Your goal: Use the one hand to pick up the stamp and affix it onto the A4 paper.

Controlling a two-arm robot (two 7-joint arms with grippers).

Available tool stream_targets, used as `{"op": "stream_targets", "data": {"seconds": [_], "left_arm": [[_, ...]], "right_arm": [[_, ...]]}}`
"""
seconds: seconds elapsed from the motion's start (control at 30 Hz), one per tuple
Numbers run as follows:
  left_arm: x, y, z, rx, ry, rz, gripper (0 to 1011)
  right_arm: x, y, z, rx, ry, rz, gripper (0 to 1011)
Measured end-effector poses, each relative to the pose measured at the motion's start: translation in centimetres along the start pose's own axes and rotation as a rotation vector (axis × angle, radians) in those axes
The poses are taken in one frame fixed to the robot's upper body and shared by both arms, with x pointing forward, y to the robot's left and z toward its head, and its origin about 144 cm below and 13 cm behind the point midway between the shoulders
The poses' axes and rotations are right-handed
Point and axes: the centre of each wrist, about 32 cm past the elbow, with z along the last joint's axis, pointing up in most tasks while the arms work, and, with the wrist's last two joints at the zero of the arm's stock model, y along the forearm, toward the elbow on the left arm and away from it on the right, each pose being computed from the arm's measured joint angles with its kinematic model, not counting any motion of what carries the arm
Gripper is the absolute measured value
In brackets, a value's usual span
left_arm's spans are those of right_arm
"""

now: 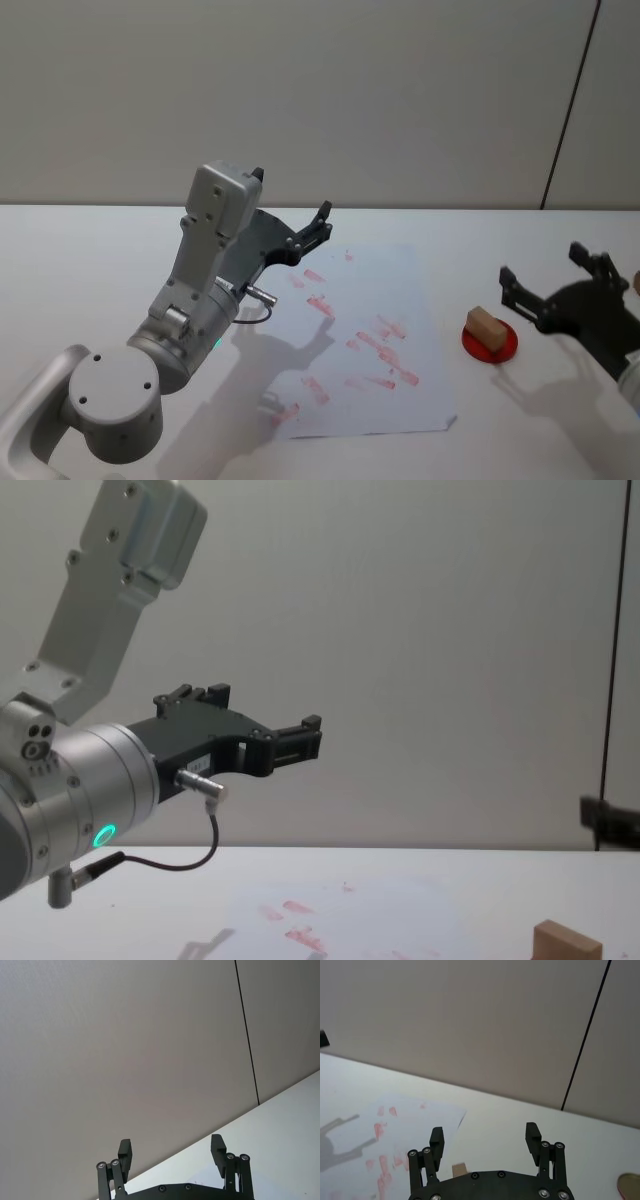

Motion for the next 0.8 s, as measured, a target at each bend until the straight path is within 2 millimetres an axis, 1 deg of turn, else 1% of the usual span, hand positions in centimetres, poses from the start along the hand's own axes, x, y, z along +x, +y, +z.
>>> {"op": "stream_targets", "data": {"seconds": [0.17,0.4,0.57,0.8], "left_arm": [[0.0,0.0,0.0,0.0,0.0,0.0,1003],[0.0,0.0,0.0,0.0,0.0,0.0,1003],[0.0,0.0,0.0,0.0,0.0,0.0,1002],[0.0,0.0,0.0,0.0,0.0,0.0,1003]], "right_arm": [[0.1,-1.0,-0.5,-0.079,-0.021,0.006,1001],[0.4,-1.2,-1.2,-0.162,-0.062,0.024,1001],[0.5,-0.6,-1.7,-0.206,-0.086,0.038,1001],[0.6,1.0,-2.4,-0.253,-0.109,0.055,1001]]}}
